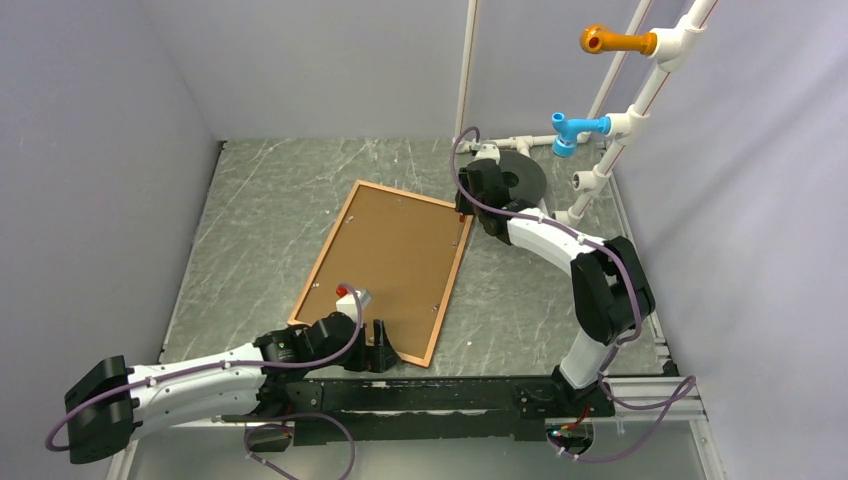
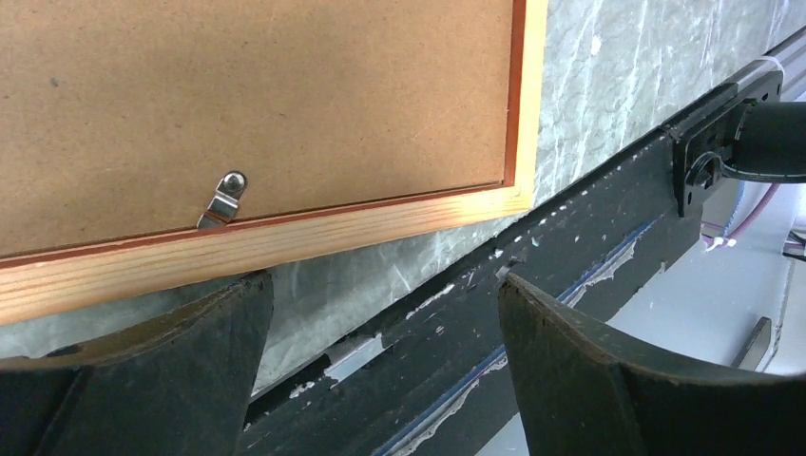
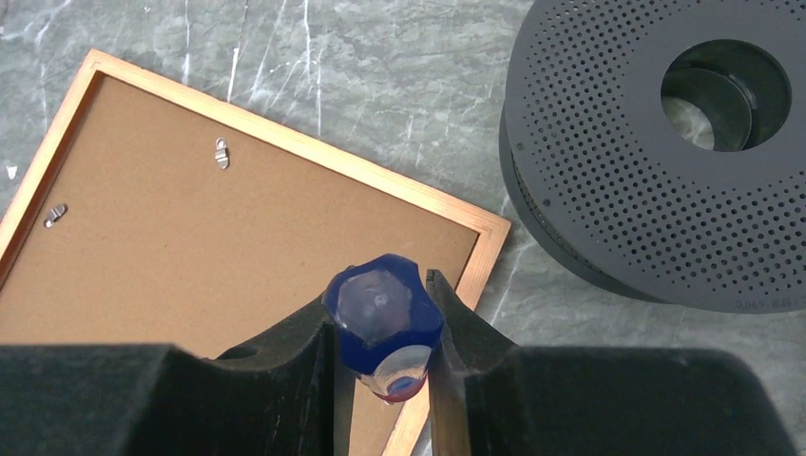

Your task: Take the photo out of the frame

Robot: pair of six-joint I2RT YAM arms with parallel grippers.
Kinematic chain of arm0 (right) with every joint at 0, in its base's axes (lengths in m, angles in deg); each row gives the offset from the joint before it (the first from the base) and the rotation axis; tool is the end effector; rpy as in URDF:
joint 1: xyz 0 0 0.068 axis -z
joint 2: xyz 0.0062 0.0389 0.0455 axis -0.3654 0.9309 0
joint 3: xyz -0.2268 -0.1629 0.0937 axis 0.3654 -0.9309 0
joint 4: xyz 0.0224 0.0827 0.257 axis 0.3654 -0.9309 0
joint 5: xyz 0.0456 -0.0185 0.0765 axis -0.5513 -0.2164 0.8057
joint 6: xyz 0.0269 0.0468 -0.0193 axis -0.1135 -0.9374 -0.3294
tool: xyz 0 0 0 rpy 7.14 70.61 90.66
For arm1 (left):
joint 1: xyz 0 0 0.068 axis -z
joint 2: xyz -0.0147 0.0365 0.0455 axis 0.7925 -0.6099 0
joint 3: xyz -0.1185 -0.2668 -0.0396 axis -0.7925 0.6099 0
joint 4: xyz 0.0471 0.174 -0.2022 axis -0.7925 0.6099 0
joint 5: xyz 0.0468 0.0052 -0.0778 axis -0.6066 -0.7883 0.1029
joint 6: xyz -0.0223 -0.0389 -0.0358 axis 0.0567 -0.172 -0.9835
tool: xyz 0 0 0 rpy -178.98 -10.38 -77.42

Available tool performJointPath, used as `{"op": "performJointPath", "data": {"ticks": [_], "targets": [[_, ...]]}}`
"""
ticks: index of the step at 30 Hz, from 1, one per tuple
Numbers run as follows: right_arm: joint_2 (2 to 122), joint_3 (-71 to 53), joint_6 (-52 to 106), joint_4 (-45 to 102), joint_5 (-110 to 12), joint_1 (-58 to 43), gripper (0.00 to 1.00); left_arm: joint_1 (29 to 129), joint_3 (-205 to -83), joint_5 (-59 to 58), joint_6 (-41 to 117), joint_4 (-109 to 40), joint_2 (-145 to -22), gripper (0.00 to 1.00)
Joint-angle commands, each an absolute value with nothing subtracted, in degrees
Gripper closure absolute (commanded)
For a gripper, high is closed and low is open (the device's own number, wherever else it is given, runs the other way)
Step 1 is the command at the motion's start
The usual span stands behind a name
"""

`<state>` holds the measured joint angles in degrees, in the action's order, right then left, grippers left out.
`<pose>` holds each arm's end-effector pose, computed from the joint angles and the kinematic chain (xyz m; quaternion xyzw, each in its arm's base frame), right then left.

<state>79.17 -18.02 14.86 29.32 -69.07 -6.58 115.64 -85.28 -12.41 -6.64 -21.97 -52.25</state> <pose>0.3631 0.1831 0.2546 -0.0131 0.8688 0.1041 0.4838 0.0706 -0.1340 0.1598 0.0400 0.9084 -0.3438 0.2347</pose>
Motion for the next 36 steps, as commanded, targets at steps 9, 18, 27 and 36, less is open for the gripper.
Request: {"op": "performJointPath", "data": {"ticks": [9,18,27,36], "targets": [[80.85,-15.37,10.73,33.99,-65.35,-6.66,1.0,115.56,-86.58,-12.16,-6.45,-23.35,-52.82,0.08],[70.78,-18.61,6.77,29.56,-60.74,-7.43,1.0,115.59,-86.67,-12.09,-6.03,-23.71,-53.18,0.09],[59.46,-29.51,5.97,24.68,-61.04,-18.22,1.0,115.61,-86.44,-11.26,-6.47,-24.65,-54.69,0.09],[57.36,-30.85,4.74,19.87,-71.75,-28.44,1.0,115.59,-86.27,-11.18,-6.86,-24.72,-54.8,0.09]]}}
